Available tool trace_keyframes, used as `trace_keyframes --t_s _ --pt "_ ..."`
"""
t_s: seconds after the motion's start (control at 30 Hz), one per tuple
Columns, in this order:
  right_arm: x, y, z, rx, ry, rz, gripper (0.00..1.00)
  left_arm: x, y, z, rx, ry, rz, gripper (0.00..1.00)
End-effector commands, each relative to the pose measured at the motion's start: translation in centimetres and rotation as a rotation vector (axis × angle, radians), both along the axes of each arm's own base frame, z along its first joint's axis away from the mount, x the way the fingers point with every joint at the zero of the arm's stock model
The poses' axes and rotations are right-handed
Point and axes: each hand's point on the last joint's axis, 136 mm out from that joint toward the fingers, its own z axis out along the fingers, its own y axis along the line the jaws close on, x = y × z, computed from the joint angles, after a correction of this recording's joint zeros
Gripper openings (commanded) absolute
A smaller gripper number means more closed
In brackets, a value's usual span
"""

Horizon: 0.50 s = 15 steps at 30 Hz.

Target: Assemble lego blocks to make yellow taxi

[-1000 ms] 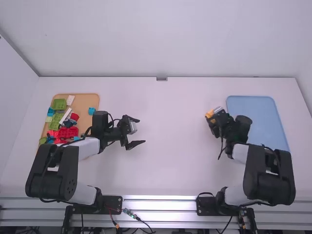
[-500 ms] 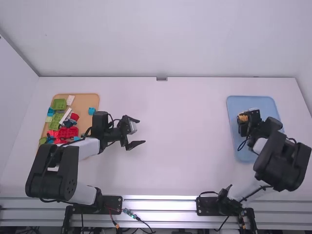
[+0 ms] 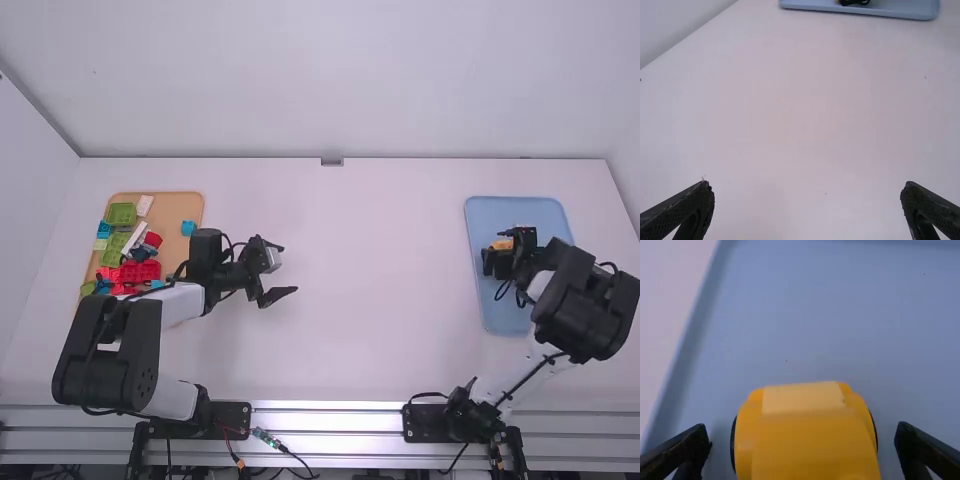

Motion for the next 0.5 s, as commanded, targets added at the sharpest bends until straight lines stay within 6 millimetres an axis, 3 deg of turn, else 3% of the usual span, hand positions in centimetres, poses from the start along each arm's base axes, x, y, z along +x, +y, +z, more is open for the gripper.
trace_keyframes --t_s 0.0,0.17,0.23,0.33,0.47 --pt "0.5 0.0 1.6 -0.001 -0.027 0.001 0.99 -0.5 -0.2 -0.1 -0.008 0.013 -0.005 0.99" --pt "0.2 1.2 4.3 -0.019 -0.013 0.015 0.99 -0.1 0.0 -0.1 -0.024 0.061 0.038 0.99" --pt "-0.2 1.7 6.6 -0.046 -0.006 0.004 0.99 0.8 0.6 -0.4 -0.030 0.120 0.132 0.99" --pt "-0.5 2.4 8.3 -0.070 -0.004 0.007 0.99 1.7 0.9 -0.5 -0.029 0.154 0.208 0.99" --pt "-1.3 4.9 12.8 -0.091 -0.014 -0.036 0.99 3.3 0.7 -0.5 -0.007 0.187 0.374 0.99"
